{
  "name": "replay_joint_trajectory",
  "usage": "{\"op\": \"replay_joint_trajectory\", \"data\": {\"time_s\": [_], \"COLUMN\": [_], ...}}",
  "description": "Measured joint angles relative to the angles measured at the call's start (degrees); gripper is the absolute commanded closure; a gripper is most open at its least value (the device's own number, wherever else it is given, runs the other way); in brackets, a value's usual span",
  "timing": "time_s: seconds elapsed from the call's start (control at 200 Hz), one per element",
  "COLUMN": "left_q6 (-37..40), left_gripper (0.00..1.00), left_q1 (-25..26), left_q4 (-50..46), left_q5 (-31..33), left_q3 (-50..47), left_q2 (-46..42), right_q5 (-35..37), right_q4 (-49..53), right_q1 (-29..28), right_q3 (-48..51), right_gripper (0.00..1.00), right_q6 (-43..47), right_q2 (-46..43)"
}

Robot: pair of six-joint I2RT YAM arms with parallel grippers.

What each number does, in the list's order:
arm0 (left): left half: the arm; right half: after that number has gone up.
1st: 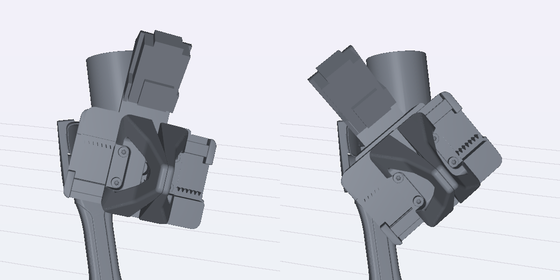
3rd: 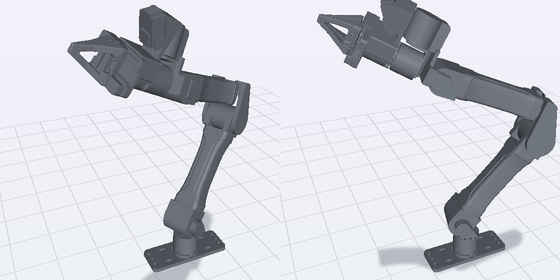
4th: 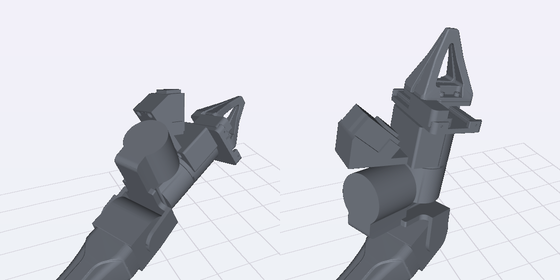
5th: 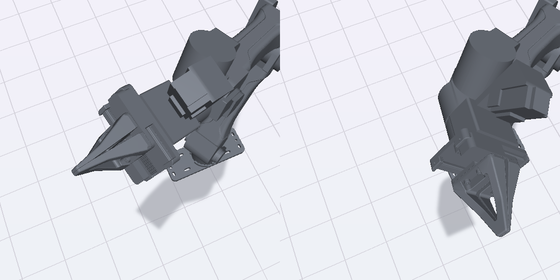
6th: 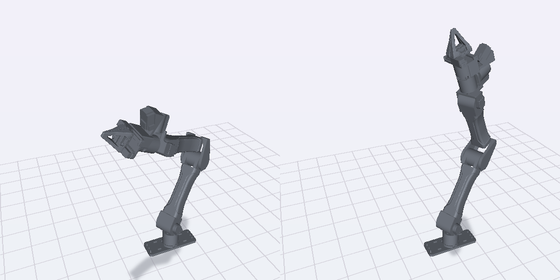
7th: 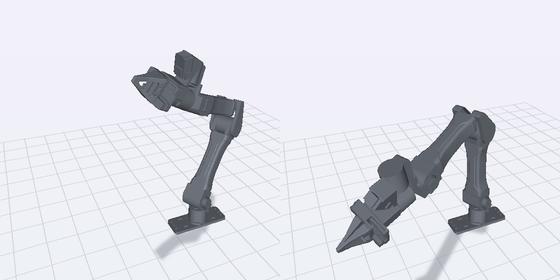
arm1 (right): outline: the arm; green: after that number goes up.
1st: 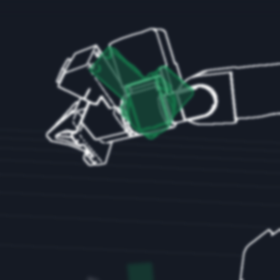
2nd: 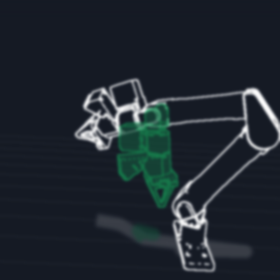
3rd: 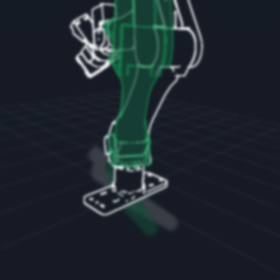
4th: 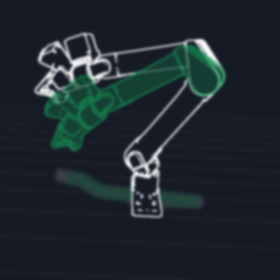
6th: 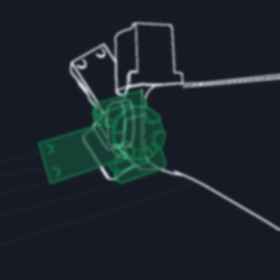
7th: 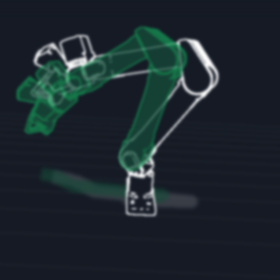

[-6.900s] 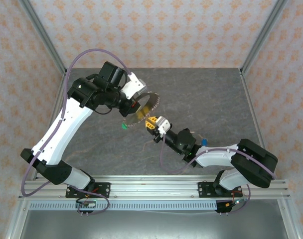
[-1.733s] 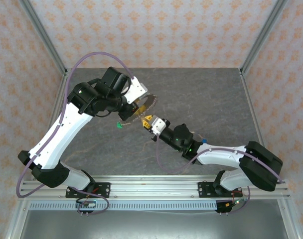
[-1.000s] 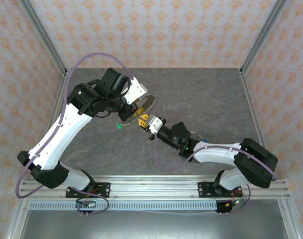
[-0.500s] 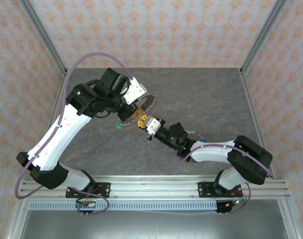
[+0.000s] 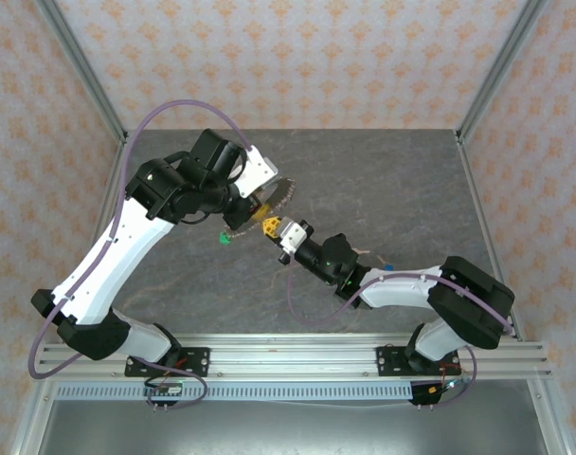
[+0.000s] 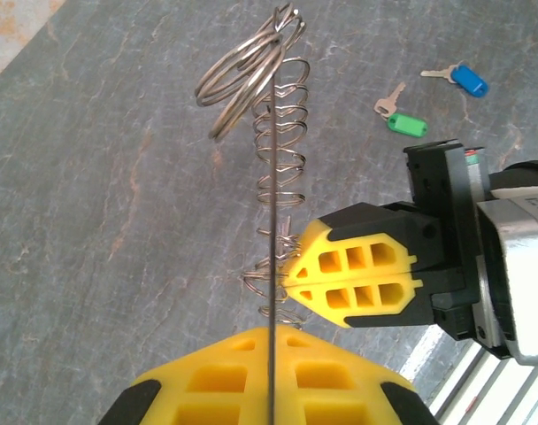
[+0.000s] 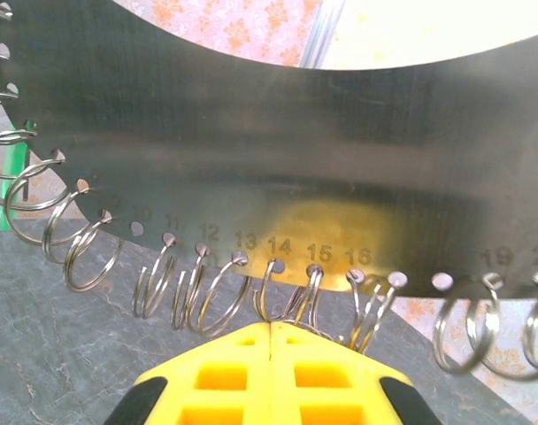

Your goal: Put the keys on the keyring

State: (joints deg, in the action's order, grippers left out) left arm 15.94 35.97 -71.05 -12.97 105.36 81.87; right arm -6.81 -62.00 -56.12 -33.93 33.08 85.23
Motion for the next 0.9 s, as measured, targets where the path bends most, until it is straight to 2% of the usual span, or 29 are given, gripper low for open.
{"op": "replay_joint_trajectory", "data": {"time_s": [0.395, 0.45, 0.691, 0.901], "left_q6": [-1.2, -1.5, -2.5, -2.7], "left_gripper": [1.0, 1.0, 1.0, 1.0], "left_q1": [0.0, 0.0, 0.0, 0.0], "left_q4": [2.3, 2.7, 3.5, 3.5], "left_q5": [3.0, 3.0, 0.7, -3.2], "left_q3": [-1.9, -2.0, -2.1, -2.1], "left_q2": [0.0, 0.0, -0.4, -0.9], "right_q5": [-1.8, -1.8, -3.3, -3.4], "right_q4": [10.0, 10.4, 11.6, 8.7], "right_q1": [0.0, 0.0, 0.0, 0.0], "right_q3": [0.4, 0.4, 0.5, 1.4], "right_gripper": [1.0, 0.94, 0.82, 0.81], "right_q6": [-4.5, -4.6, -1.5, 4.0], "right_q2": [-12.7, -12.8, -10.5, -7.3]}}
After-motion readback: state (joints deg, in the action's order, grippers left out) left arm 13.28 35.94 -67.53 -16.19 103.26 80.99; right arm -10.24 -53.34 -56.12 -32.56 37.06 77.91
